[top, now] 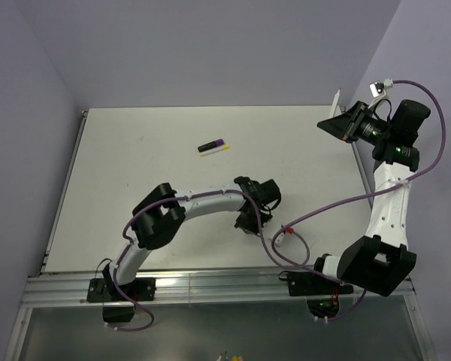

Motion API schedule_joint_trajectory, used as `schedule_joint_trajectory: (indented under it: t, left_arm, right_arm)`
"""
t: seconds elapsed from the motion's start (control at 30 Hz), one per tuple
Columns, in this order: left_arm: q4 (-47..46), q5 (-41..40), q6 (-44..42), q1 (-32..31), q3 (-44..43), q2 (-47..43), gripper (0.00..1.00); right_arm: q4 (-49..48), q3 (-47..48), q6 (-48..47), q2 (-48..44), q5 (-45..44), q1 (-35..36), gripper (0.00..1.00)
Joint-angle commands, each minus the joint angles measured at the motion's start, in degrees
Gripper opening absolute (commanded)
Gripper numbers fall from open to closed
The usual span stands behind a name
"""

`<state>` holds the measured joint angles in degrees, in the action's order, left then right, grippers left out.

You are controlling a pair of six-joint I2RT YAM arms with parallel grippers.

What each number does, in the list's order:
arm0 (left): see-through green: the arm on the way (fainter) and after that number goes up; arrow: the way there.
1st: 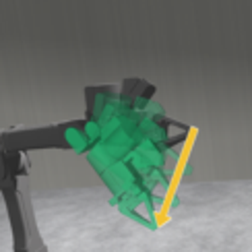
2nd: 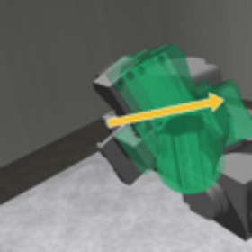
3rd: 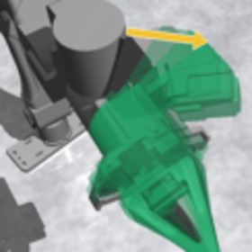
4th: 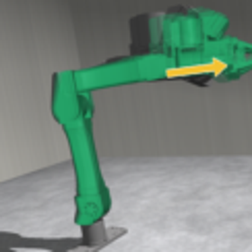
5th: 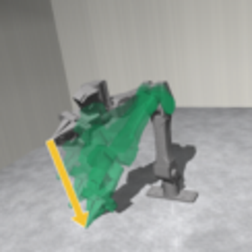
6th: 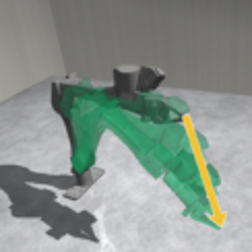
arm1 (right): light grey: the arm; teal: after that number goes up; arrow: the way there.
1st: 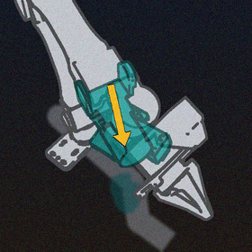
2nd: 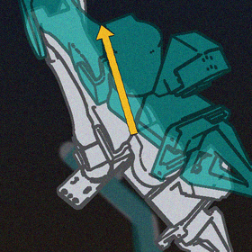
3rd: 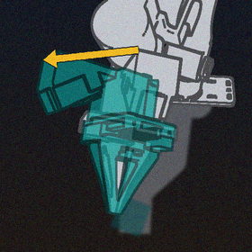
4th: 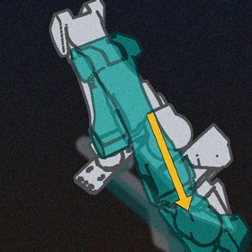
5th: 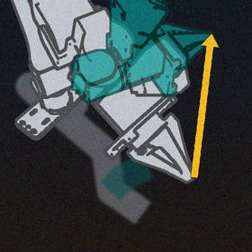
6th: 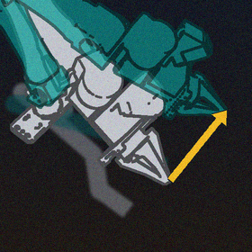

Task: Insert the pens into the pen caps

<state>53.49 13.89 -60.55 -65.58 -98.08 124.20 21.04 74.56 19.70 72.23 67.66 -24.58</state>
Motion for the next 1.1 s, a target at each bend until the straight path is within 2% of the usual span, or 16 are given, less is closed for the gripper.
schedule_joint_trajectory:
  t: [0.0, 0.13, 0.27, 0.33, 0.37, 0.4, 0.5, 0.53, 0.6, 0.63, 0.67, 0.83, 0.87, 0.93, 1.07]
  left_arm:
    - [1.2, 12.5, 8.1, 6.2, -2.5, -8.2, 0.00]
    - [0.4, 17.4, 16.0, 11.3, -3.5, -14.2, 0.00]
    - [-4.4, 19.5, 27.8, 16.9, -3.8, -22.1, 0.00]
    - [-10.8, 21.0, 33.1, 20.6, -2.6, -27.5, 0.00]
    - [-14.0, 20.9, 40.6, 22.2, -1.8, -29.5, 0.00]
    - [-20.6, 21.2, 44.4, 25.6, 0.1, -31.5, 0.00]
    - [-30.8, 23.2, 59.6, 33.3, 3.3, -39.1, 0.00]
    - [-36.8, 23.8, 67.7, 35.0, 4.0, -42.5, 0.00]
    - [-43.8, 24.0, 75.1, 40.1, 6.9, -45.4, 0.00]
    - [-50.7, 24.1, 82.1, 41.5, 8.1, -47.8, 0.00]
    - [-52.9, 23.6, 85.5, 43.9, 10.5, -48.8, 0.00]
    - [-67.2, 23.4, 102.4, 47.0, 14.9, -52.3, 0.00]
    - [-74.9, 25.6, 104.3, 47.1, 17.4, -52.6, 0.00]
    - [-82.4, 26.0, 111.2, 46.7, 20.9, -53.3, 0.00]
    - [-88.3, 26.2, 113.7, 44.2, 24.6, -52.7, 0.00]
  right_arm:
    - [-1.3, 6.3, -0.1, 0.6, -1.4, 0.7, 0.00]
    - [-1.4, 11.1, 0.3, 3.2, -2.5, 2.9, 0.00]
    - [-1.5, 16.0, -0.7, 4.8, -2.7, 6.1, 0.00]
    - [-1.4, 17.6, -1.9, 4.9, -3.1, 9.0, 0.00]
    - [-1.4, 17.7, -2.8, 4.8, -3.3, 10.0, 0.00]
    - [-1.4, 17.5, -3.3, 4.7, -3.5, 11.0, 0.00]
    - [-1.1, 15.4, -5.5, 3.9, -5.3, 16.6, 0.00]
    - [-1.1, 14.5, -7.0, 3.2, -7.2, 19.8, 0.00]
    - [-1.3, 11.9, -9.1, 1.5, -9.2, 23.2, 0.00]
    - [-1.3, 11.0, -11.1, 0.8, -10.5, 24.8, 0.00]
    - [-1.2, 9.5, -12.0, 0.5, -13.4, 29.5, 0.00]
    - [0.0, 6.1, -15.4, -1.4, -20.3, 39.6, 0.00]
    - [0.4, 5.4, -15.9, -1.3, -22.9, 41.1, 0.00]
    - [3.2, 5.3, -18.7, -0.6, -24.8, 46.3, 0.00]
    - [3.0, 3.7, -19.1, -0.9, -24.9, 51.6, 0.00]
